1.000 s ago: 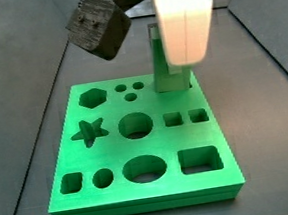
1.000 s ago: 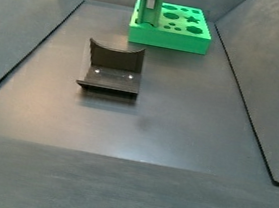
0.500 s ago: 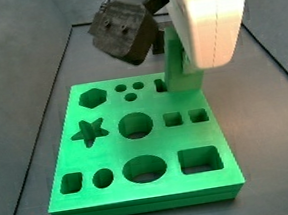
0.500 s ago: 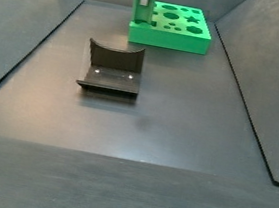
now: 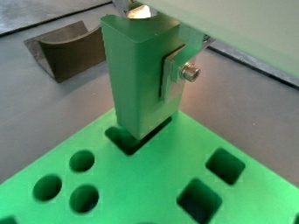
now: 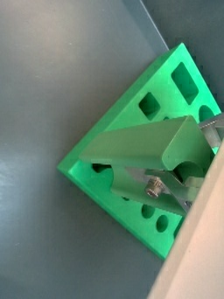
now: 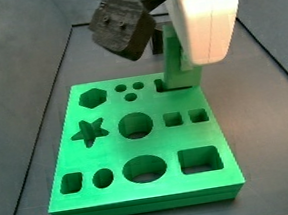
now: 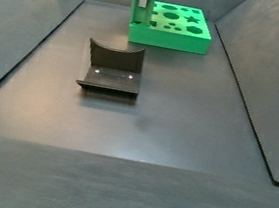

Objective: Insert the arch object.

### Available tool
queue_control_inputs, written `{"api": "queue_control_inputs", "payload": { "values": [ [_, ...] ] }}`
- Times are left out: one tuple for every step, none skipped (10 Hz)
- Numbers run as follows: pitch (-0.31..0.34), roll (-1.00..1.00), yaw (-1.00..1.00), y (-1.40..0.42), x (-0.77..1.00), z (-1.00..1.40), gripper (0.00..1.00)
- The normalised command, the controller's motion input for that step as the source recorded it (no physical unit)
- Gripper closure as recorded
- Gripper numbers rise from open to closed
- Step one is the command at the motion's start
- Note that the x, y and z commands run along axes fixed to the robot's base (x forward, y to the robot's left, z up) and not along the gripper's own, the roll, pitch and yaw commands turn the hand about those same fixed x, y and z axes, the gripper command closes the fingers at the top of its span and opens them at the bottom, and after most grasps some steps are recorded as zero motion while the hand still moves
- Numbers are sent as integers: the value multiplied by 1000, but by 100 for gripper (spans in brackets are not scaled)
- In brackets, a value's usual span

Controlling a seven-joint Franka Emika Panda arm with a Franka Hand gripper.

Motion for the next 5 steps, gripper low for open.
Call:
{"api": "queue_control_inputs", "payload": {
  "values": [
    [-97,-11,180,-23,-511,0,100],
    [-44,0,186,0,-306,-123,100],
    [0,-14,0,-89,9,-369,100],
    [1,-36,0,-206,206,-429,100],
    [10,-63,0,-183,240,-543,100]
  ]
}}
